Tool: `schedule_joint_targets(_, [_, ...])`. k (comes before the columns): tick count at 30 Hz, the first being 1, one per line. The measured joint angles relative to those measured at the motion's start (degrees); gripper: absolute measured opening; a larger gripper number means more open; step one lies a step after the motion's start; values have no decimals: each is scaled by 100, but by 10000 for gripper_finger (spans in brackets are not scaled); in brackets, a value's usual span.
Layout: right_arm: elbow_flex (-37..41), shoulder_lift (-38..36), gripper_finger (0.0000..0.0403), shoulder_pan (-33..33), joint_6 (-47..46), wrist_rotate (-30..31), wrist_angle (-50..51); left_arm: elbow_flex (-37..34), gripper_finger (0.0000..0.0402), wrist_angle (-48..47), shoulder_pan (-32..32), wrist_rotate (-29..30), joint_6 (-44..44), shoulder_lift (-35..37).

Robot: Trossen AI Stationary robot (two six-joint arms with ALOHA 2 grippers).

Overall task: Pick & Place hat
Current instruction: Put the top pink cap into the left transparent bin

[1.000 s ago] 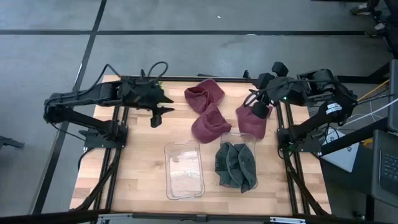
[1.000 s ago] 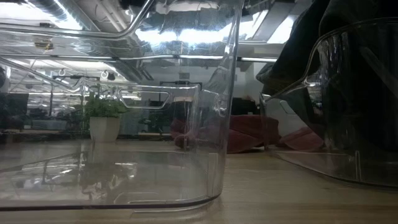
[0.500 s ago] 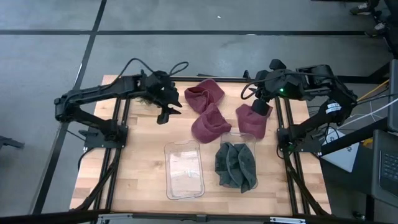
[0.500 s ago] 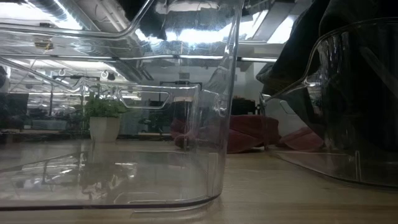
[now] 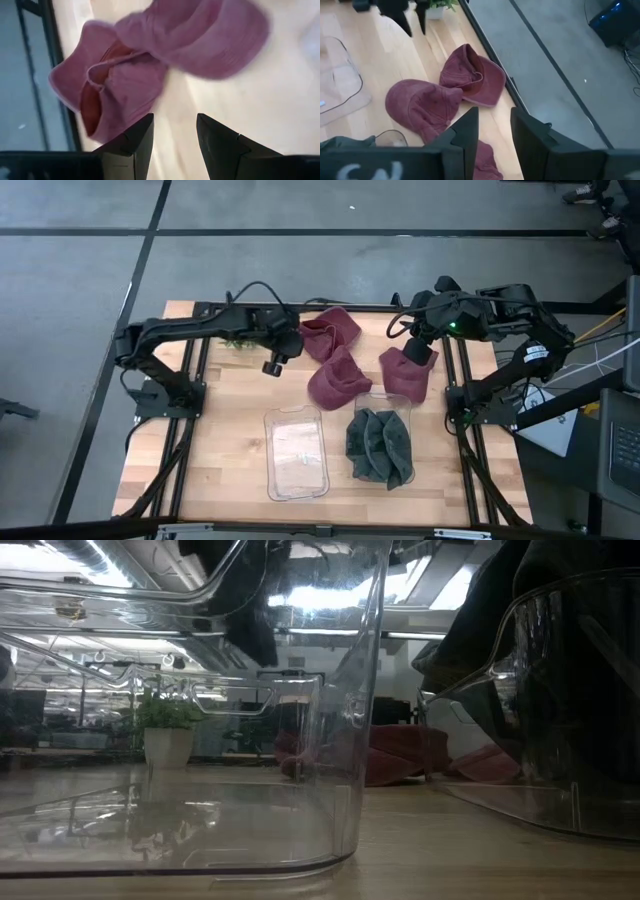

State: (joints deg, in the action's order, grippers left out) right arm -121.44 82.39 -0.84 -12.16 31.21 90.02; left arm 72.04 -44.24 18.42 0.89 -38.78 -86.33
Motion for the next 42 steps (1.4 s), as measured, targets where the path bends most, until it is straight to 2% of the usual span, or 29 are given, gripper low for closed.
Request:
schedule_joint_targets(5, [2, 2, 113, -2, -159, 0, 0, -1, 145, 146, 8, 417, -397, -431])
schedule_joint_targets(15, [2, 2, 113, -2, -283, -1, 0, 1, 145, 756, 16, 484, -804, -1166])
schedule_joint_targets(26, [2, 2, 113, -2, -387, 0, 0, 1, 145, 837, 151, 613, -851, -1810])
schedule_joint_targets(31, [2, 4, 113, -4, -390, 1, 0, 1, 145, 1075, 212, 760, -851, -2003])
schedule_joint_targets(42, [2, 4, 113, -4, -391, 8, 0, -1, 145, 1537, 322, 664, -863, -2020])
